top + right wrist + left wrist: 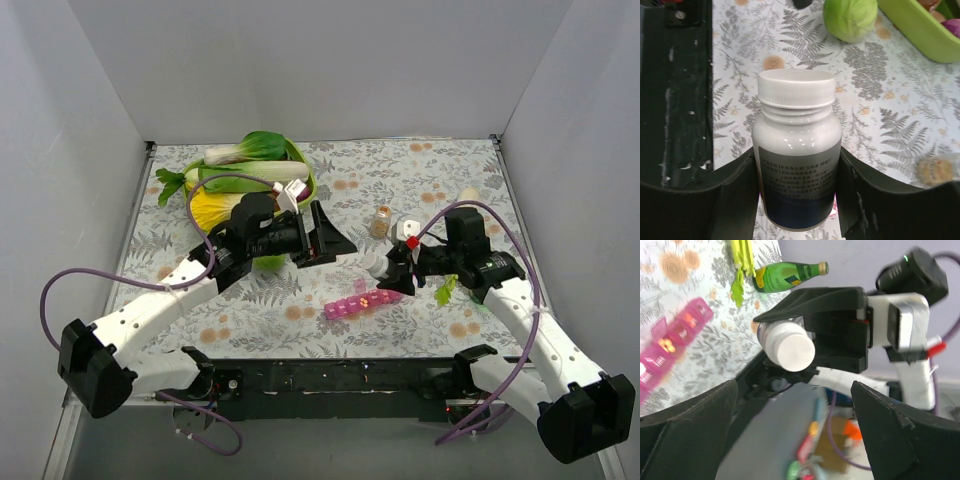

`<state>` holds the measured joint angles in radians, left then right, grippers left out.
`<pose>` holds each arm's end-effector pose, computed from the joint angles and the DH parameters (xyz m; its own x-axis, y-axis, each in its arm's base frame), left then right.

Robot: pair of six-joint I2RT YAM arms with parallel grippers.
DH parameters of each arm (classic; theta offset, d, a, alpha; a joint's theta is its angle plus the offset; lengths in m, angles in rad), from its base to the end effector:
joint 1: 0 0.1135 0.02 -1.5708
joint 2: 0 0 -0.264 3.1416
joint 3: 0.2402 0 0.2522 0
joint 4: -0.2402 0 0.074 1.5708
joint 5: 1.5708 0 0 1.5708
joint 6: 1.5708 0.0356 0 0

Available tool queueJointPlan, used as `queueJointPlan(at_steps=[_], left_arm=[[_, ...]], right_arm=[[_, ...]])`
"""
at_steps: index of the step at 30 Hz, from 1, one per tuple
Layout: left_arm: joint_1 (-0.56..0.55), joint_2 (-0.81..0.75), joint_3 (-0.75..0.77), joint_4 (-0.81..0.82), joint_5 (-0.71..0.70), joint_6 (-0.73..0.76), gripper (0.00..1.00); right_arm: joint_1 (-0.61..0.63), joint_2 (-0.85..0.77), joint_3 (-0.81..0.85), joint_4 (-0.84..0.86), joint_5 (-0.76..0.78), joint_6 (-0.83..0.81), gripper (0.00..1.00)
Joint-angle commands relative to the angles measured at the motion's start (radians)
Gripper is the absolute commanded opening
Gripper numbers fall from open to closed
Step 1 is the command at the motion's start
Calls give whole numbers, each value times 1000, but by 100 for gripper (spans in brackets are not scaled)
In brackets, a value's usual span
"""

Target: Sort the pills into containers

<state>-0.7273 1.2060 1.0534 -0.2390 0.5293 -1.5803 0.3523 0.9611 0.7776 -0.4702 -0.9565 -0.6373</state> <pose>0.1926 -0.1955 0.3422 -0.9197 -0.3369 0.2015 -0.2938 0.2506 -0.9224 0.1736 0.0948 0.2867 0.0219 -0.3574 -0.9337 -0.9888 0.1300 -0.0730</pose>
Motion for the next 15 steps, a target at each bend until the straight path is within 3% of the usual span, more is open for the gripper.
queueJointPlan(at_steps=[1, 3, 11, 13, 15], left_arm=[[0, -65, -153, 239, -115, -421, 98], [-14, -54, -161, 310, -133, -457, 94], [-66, 61, -82, 325, -176, -512, 87], [-69, 81, -82, 323, -178, -515, 79], [-70, 93, -79, 302, -180, -515, 78]], right_arm=[[57, -41, 67, 16, 238, -82, 1], [74, -38, 81, 7, 280, -102, 1], [116, -22, 104, 7, 332, -107, 1], [116, -22, 101, 5, 331, -104, 1], [117, -24, 101, 5, 331, -105, 1]])
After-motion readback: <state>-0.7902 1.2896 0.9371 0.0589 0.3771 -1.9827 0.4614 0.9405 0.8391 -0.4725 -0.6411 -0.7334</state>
